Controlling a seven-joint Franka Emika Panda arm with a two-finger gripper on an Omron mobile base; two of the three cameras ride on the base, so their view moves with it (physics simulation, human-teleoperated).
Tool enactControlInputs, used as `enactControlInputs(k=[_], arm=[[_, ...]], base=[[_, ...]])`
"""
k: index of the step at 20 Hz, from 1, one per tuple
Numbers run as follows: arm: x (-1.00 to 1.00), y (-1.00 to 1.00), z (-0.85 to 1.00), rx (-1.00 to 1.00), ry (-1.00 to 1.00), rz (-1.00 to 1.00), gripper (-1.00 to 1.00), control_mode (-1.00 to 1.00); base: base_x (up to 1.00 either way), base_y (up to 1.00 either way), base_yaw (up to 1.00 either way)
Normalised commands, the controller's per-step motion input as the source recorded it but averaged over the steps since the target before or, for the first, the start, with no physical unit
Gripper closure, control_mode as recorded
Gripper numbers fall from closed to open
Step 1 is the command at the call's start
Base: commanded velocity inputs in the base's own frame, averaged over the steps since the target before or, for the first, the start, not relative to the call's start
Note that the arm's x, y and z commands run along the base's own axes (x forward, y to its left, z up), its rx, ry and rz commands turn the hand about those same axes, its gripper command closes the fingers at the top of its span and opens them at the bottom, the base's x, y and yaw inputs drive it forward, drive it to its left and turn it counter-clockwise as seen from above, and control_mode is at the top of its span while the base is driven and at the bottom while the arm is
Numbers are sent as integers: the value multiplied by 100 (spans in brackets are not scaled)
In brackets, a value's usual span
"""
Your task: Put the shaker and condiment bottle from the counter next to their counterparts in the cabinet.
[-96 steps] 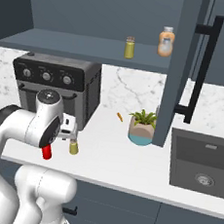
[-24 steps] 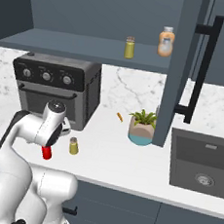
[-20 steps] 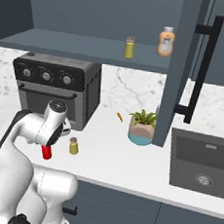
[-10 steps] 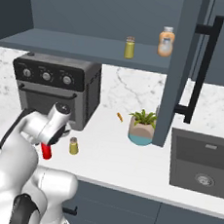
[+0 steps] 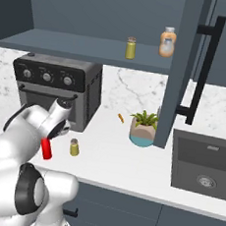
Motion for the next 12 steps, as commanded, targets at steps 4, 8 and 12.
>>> enactControlInputs(k=[4,8,12], arm=[[16,-6,13,0,0,-8,100,-100],[0,-2,53,-2,-7,-14,100,-100],[-1,-5,67,0,-11,-19,100,-100]], base=[[0,0,0],[0,0,0],[0,0,0]])
